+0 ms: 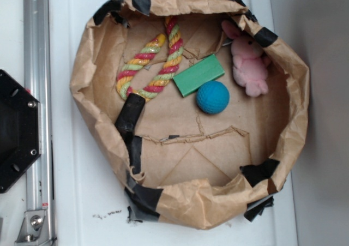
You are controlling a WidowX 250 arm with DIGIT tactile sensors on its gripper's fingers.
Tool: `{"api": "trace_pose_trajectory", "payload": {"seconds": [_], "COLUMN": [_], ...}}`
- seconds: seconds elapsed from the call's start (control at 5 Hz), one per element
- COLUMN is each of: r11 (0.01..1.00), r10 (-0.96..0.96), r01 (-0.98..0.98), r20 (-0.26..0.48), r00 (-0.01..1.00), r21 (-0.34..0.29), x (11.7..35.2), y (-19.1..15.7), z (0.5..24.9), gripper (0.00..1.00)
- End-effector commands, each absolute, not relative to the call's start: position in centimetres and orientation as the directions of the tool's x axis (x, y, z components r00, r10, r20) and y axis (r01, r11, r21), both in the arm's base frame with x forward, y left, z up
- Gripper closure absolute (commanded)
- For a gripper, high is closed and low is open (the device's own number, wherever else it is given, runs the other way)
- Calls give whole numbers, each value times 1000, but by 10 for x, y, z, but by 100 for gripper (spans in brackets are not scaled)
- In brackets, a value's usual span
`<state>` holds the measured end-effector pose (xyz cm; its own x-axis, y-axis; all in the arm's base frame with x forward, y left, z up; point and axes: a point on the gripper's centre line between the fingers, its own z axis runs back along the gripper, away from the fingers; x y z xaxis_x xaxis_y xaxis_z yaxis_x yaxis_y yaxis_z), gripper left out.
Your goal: Grab the black box.
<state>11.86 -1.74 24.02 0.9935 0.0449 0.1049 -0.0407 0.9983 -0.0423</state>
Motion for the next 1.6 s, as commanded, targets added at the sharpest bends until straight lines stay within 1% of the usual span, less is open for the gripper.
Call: {"api": "trace_pose_trajectory", "payload": {"seconds": [0.0, 0.2, 0.4, 0.6, 0.8, 1.0, 1.2, 1.4], "r11": [886, 816, 779, 904, 982, 997, 989, 992], "r10": [464, 578, 625, 421, 184, -65, -130, -110], "r01": [-464, -578, -623, -422, -186, 66, 139, 124], "r20": [6, -29, -8, 33, 44, -27, -168, -256], "r00": [886, 816, 780, 907, 982, 998, 977, 960], "r21": [-8, -5, 68, 65, 35, 44, 47, 38], "x": [190, 203, 215, 235, 235, 209, 185, 170], "y": [27, 39, 46, 33, 11, 4, 20, 25], "z": [203, 176, 136, 99, 74, 68, 51, 38], "gripper": [0, 0, 0, 0, 0, 0, 0, 0]}}
